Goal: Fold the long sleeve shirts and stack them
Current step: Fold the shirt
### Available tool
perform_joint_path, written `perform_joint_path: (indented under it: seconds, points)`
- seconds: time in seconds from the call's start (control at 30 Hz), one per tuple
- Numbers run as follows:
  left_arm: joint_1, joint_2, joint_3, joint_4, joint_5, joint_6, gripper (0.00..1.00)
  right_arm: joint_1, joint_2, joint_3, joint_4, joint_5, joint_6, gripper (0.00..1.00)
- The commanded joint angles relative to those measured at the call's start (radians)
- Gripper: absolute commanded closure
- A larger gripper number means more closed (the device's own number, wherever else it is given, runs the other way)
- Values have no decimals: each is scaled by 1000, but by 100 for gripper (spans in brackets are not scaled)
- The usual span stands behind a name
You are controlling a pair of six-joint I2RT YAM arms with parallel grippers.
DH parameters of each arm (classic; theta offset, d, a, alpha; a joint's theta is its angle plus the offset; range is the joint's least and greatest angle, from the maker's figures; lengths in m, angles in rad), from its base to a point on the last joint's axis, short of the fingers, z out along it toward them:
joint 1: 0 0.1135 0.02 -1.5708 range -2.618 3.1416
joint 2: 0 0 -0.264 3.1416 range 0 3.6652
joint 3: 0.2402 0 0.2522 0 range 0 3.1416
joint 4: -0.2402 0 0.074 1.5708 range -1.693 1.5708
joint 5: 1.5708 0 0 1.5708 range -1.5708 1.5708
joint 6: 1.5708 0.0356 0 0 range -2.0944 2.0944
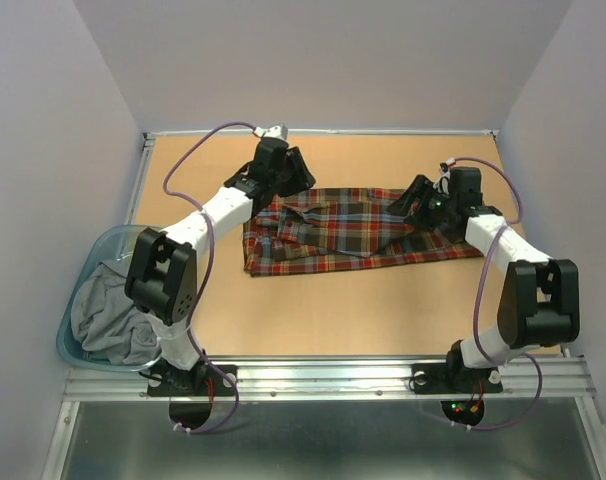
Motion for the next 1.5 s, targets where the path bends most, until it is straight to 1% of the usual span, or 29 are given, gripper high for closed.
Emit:
perform_joint_path:
  seconds: [0.0, 0.07, 0.13, 0.27, 0.3, 0.33, 0.37, 0.4, 0.47, 0.5, 0.57, 0.63, 0.67, 0.77, 0.9, 1.0, 1.13, 1.2, 1.27, 1.3, 1.37, 1.4, 1.47]
  points:
    - [-13, 97, 48, 82, 40, 49, 52, 42, 47, 79, 145, -68, 71, 25]
    - [-12, 133, 48, 85, 25, 65, 55, 63, 80, 87, 173, -83, 89, 25]
    - [-12, 163, 31, 79, 0, 77, 59, 79, 100, 90, 237, -98, 118, 25]
    - [5, 193, -30, 71, -41, 100, 60, 132, 154, 64, 355, -132, 169, 25]
    - [13, 205, -58, 67, -41, 102, 60, 139, 165, 52, 421, -141, 203, 25]
    - [19, 208, -70, 68, -41, 100, 60, 146, 174, 11, 462, -162, 224, 25]
    - [33, 216, -86, 67, -41, 97, 61, 145, 198, -19, 566, -173, 250, 25]
    - [39, 217, -109, 67, -43, 94, 61, 146, 212, -45, 608, -175, 296, 25]
    - [47, 222, -126, 67, -41, 91, 62, 146, 243, -115, 659, -161, 310, 26]
    - [51, 229, -138, 67, -70, 86, 62, 145, 274, -141, 703, -146, 316, 26]
    - [57, 237, -147, 67, -69, 79, 62, 142, 304, -186, 740, -135, 318, 26]
    - [71, 249, -159, 64, -60, 69, 63, 128, 346, -263, 814, -137, 338, 26]
    - [76, 257, -164, 64, -54, 60, 63, 107, 361, -325, 890, -141, 355, 25]
    - [97, 259, -184, 64, -20, 57, 63, 30, 395, -431, 1016, -164, 424, 26]
    - [102, 254, -187, 67, -23, 65, 63, -88, 368, -484, 1037, -181, 392, 26]
    - [102, 257, -176, 67, -3, 66, 63, -105, 317, -473, 1035, -198, 395, 26]
    - [100, 234, -170, 67, 18, 69, 59, -101, 262, -404, 1033, -233, 427, 26]
    - [99, 199, -167, 65, 22, 75, 57, -94, 237, -347, 1021, -245, 431, 26]
    - [94, 168, -161, 65, 17, 86, 52, -79, 209, -288, 1000, -250, 435, 26]
    - [82, 138, -155, 65, 12, 92, 48, -72, 205, -269, 997, -253, 441, 26]
    - [65, 110, -147, 65, -3, 124, 45, -53, 209, -235, 998, -259, 447, 26]
    - [38, 86, -141, 70, -27, 138, 43, -42, 222, -205, 998, -258, 445, 26]
    - [1, 49, -147, 112, -43, 195, 42, -36, 245, -165, 998, -262, 444, 26]
